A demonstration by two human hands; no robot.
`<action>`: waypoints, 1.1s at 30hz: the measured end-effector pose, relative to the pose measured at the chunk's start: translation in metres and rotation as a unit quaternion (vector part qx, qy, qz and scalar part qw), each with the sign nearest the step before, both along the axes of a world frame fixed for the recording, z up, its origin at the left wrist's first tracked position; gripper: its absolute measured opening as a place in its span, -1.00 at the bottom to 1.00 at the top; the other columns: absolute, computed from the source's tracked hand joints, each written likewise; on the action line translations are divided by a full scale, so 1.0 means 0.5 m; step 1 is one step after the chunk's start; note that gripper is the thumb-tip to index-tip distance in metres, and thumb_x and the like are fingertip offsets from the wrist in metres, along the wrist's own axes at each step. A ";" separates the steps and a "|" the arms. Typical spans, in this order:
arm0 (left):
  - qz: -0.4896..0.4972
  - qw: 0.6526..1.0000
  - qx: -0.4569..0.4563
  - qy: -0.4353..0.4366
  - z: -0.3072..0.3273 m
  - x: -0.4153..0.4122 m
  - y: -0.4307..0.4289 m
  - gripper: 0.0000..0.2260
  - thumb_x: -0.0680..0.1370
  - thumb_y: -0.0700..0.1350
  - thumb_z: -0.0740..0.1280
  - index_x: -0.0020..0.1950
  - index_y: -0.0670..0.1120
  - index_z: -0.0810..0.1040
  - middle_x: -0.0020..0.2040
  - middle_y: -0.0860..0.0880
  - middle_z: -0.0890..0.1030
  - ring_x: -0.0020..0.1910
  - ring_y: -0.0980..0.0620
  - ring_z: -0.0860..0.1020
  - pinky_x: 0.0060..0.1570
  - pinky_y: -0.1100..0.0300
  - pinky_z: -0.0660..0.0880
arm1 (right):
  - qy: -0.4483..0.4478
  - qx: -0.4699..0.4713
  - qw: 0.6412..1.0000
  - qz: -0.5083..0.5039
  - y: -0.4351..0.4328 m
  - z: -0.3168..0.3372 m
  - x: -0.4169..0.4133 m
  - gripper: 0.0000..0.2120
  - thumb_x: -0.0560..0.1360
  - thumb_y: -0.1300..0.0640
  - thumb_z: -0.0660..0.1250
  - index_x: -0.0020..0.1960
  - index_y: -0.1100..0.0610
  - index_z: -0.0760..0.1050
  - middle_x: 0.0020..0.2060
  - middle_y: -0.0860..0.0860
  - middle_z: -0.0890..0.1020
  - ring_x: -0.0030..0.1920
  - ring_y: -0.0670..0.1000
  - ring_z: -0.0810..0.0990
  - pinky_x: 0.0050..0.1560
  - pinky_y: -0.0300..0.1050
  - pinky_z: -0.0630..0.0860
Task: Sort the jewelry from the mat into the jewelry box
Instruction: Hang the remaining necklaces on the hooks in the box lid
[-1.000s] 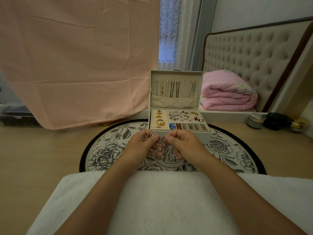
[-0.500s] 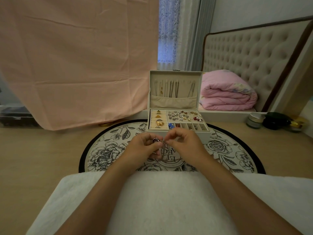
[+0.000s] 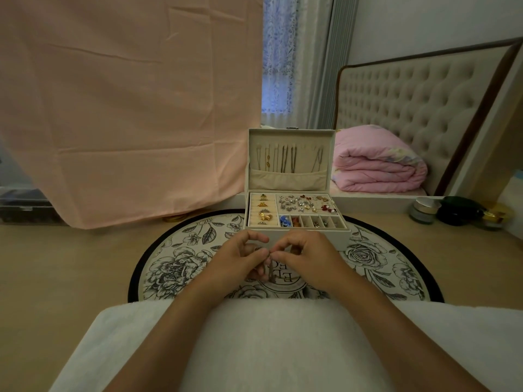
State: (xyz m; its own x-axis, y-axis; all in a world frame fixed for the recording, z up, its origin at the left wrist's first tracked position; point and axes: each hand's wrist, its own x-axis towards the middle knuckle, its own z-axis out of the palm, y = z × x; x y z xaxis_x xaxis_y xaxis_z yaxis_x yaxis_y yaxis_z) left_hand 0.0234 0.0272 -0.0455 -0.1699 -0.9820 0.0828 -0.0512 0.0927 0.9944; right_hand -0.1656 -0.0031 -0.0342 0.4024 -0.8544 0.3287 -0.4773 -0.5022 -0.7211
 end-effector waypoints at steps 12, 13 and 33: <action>-0.003 1.000 -0.001 -0.024 -0.001 0.001 0.000 -0.83 0.59 -0.22 0.35 0.17 -0.10 0.51 -0.21 -0.08 0.62 -0.31 0.00 0.55 -0.20 0.10 0.53 | 0.079 0.034 0.996 0.035 0.009 0.004 0.000 -0.94 0.61 0.03 0.30 -0.03 -0.08 0.53 -0.19 -0.20 0.52 -0.23 -0.23 0.47 -0.18 -0.25 0.37; 0.002 0.999 -0.007 -0.032 -0.001 0.001 0.001 -0.83 0.58 -0.21 0.36 0.17 -0.09 0.52 -0.19 -0.08 0.62 -0.30 0.01 0.55 -0.23 0.13 0.53 | 0.084 0.049 0.994 0.046 0.011 0.005 0.001 -0.92 0.63 0.04 0.27 -0.01 -0.08 0.52 -0.21 -0.19 0.51 -0.25 -0.24 0.46 -0.20 -0.26 0.36; 0.098 0.984 -0.079 -0.125 0.009 -0.018 0.007 -0.92 0.46 -0.13 0.51 -0.11 0.06 0.72 -0.24 0.02 0.69 -0.34 0.18 0.55 -0.23 0.23 0.53 | 0.076 -0.010 0.997 0.019 0.011 0.001 0.002 -0.91 0.63 0.05 0.25 -0.06 -0.04 0.45 -0.23 -0.12 0.50 -0.29 -0.16 0.41 -0.26 -0.22 0.38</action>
